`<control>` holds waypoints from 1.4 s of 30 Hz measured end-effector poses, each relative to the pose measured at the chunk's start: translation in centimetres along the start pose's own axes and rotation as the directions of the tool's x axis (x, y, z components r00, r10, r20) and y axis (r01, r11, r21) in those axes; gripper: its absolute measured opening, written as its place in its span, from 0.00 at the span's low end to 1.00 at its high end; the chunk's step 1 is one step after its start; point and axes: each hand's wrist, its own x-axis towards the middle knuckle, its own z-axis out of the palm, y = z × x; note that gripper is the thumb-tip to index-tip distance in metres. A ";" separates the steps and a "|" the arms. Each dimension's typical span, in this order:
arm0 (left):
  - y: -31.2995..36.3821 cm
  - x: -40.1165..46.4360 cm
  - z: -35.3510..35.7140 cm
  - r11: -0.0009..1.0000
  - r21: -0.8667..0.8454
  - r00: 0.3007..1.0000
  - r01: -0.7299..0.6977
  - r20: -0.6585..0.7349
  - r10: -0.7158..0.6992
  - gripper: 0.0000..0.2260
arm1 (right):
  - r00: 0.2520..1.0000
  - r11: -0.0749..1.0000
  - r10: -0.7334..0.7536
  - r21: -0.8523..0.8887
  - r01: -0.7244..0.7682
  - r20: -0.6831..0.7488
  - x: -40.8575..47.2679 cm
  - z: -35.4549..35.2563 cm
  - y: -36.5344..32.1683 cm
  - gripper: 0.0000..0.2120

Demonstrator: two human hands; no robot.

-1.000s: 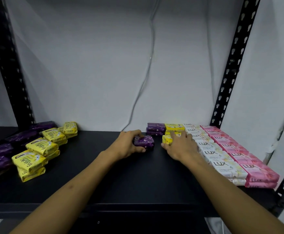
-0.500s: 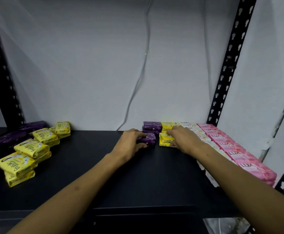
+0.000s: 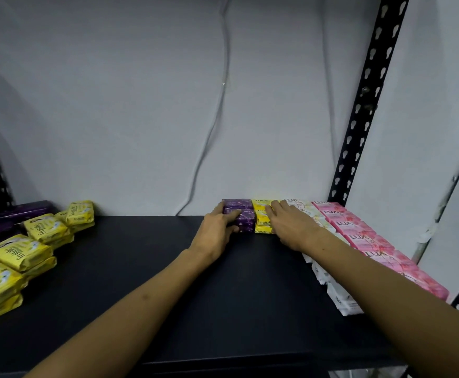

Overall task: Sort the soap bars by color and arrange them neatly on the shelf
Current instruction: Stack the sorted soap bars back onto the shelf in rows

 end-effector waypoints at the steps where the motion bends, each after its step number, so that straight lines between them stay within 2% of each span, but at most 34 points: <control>1: 0.0 0.1 0.2 1.000 -0.017 1.000 0.014 0.010 -0.013 0.20 | 1.000 1.000 -0.007 0.012 0.007 0.001 0.0 0.1 0.2 0.29; 5: 0.2 0.5 1.1 0.999 -0.022 0.999 0.033 0.002 -0.033 0.16 | 1.000 1.000 -0.027 0.015 0.027 -0.009 0.1 0.2 0.6 0.30; 10: 0.4 1.0 2.4 0.996 -0.042 0.997 0.075 -0.032 -0.076 0.17 | 1.000 1.000 0.003 0.025 -0.003 -0.026 0.4 0.6 0.6 0.26; 15: 0.4 1.0 2.2 0.990 -0.111 0.995 0.083 -0.038 -0.088 0.22 | 0.999 0.993 -0.008 0.122 0.002 0.046 0.7 0.0 1.1 0.29; 20: 0.2 1.0 2.0 0.986 -0.146 0.996 0.085 -0.001 -0.086 0.25 | 0.989 0.974 0.003 0.224 -0.037 0.151 1.9 -1.6 1.8 0.22; 24: 0.4 0.5 1.2 0.980 -0.166 0.994 0.110 -0.008 -0.113 0.27 | 0.986 0.965 0.030 0.251 -0.070 0.162 2.1 -2.2 1.8 0.28; 27: 0.3 -0.4 -0.8 0.975 -0.186 0.991 0.119 -0.040 -0.128 0.27 | 0.992 0.961 0.066 0.260 -0.093 0.111 2.0 -3.0 0.9 0.33; 30: -0.5 -1.8 -4.1 0.980 -0.115 0.981 0.162 -0.085 -0.172 0.27 | 0.999 0.952 0.045 0.303 -0.037 -0.020 2.6 -5.1 -1.3 0.34; 32: -1.5 -3.3 -6.8 0.981 -0.054 0.977 0.187 -0.097 -0.191 0.25 | 0.998 0.913 0.015 0.407 0.011 -0.062 3.4 -6.7 -3.6 0.34; 38: -6.0 -9.5 -17.4 0.925 0.175 0.938 0.336 -0.157 -0.311 0.15 | 0.986 0.680 -0.136 0.715 0.160 -0.092 5.7 -10.6 -14.6 0.36; 40: -7.9 -11.7 -21.2 0.889 0.209 0.909 0.408 -0.187 -0.373 0.12 | 0.976 0.594 -0.191 0.779 0.200 -0.105 6.1 -11.8 -18.8 0.34; 42: -10.1 -13.9 -24.7 0.854 0.238 0.883 0.462 -0.208 -0.420 0.11 | 0.965 0.499 -0.226 0.834 0.235 -0.137 6.0 -13.1 -23.0 0.27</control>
